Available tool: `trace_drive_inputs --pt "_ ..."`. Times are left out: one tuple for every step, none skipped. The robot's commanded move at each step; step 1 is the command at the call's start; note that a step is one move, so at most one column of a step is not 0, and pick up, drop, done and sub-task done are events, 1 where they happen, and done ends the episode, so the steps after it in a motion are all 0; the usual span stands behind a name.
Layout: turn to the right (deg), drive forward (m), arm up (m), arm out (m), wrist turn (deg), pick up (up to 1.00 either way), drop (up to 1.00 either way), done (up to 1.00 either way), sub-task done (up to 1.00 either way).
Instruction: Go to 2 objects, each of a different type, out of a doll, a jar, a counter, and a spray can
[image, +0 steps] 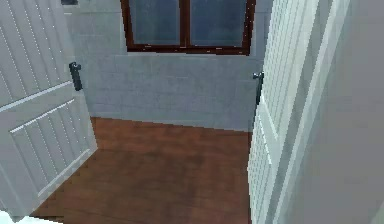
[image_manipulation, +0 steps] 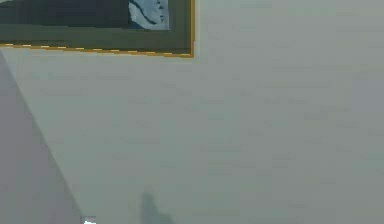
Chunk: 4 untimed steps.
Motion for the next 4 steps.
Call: trace_drive_inputs --pt "-3.0 0.00 0.00 0.00 0.0 0.00 0.00 0.00 0.00" --pt "0.0 0.45 0.00 0.00 0.0 0.00 0.00 0.00 0.00" --pt "3.0 0.00 0.00 0.00 0.0 0.00 0.00 0.00 0.00" --pt "0.0 1.00 0.00 0.00 0.0 0.00 0.00 0.00 0.00"
